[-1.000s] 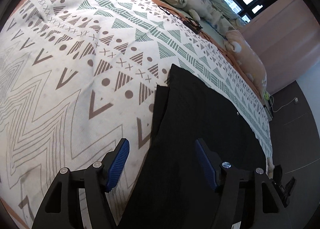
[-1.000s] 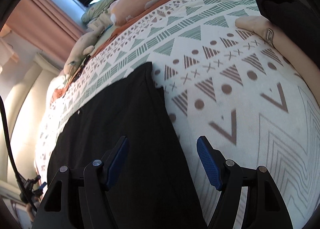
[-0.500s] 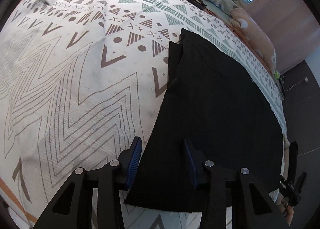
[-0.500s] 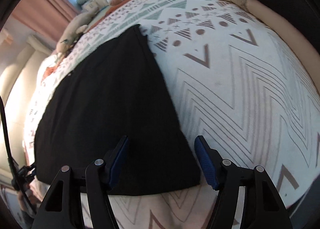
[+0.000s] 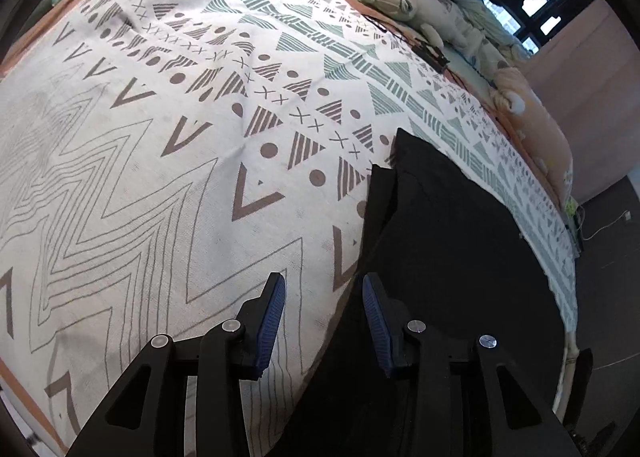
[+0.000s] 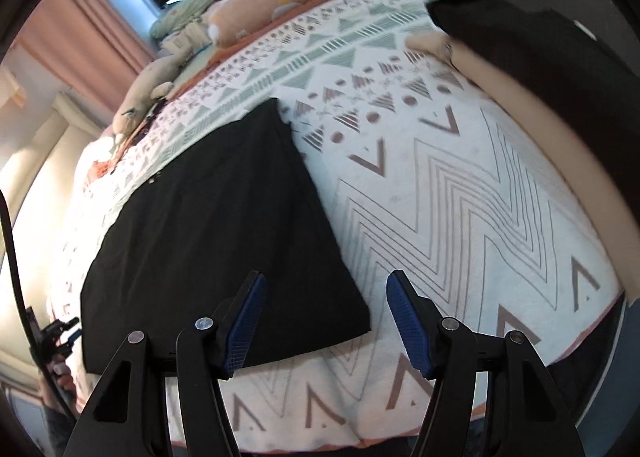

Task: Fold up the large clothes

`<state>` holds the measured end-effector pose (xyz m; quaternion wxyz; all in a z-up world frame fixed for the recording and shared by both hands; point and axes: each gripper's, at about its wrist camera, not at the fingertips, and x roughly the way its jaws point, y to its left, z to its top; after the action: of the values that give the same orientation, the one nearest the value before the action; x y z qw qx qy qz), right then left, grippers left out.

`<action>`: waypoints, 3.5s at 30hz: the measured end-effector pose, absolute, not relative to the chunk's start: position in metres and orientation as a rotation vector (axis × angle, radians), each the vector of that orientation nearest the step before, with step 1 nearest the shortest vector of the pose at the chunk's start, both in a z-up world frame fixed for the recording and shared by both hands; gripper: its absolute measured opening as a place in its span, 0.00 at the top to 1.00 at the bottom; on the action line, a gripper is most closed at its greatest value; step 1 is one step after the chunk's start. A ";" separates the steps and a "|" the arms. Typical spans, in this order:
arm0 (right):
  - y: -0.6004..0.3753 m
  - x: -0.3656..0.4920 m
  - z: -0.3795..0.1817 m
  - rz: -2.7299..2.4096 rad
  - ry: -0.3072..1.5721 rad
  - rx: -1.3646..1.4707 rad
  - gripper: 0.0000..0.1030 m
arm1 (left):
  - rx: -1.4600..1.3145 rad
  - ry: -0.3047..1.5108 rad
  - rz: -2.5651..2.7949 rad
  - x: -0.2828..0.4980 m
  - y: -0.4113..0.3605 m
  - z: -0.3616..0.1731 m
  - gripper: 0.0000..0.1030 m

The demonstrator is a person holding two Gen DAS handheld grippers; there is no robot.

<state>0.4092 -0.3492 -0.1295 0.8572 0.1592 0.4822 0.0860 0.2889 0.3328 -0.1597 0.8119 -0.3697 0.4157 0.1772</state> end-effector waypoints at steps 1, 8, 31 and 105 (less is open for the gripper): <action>-0.344 0.409 -0.127 0.189 1.009 0.327 0.37 | -0.804 0.875 0.357 0.283 0.331 -0.157 0.59; -0.279 0.412 -0.118 0.307 1.018 0.237 0.37 | -0.870 0.812 0.296 0.240 0.316 -0.148 0.26; -0.105 0.366 -0.152 0.545 1.088 -0.018 0.37 | -1.121 0.834 0.147 0.205 0.288 -0.200 0.32; -0.057 0.489 -0.106 0.522 1.131 0.016 0.52 | -1.166 0.669 0.108 0.235 0.270 -0.136 0.86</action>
<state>0.4886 -0.0572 -0.1063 0.8123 0.0073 0.5295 0.2445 0.2346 0.2703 -0.1364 0.7811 -0.5400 0.3095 0.0501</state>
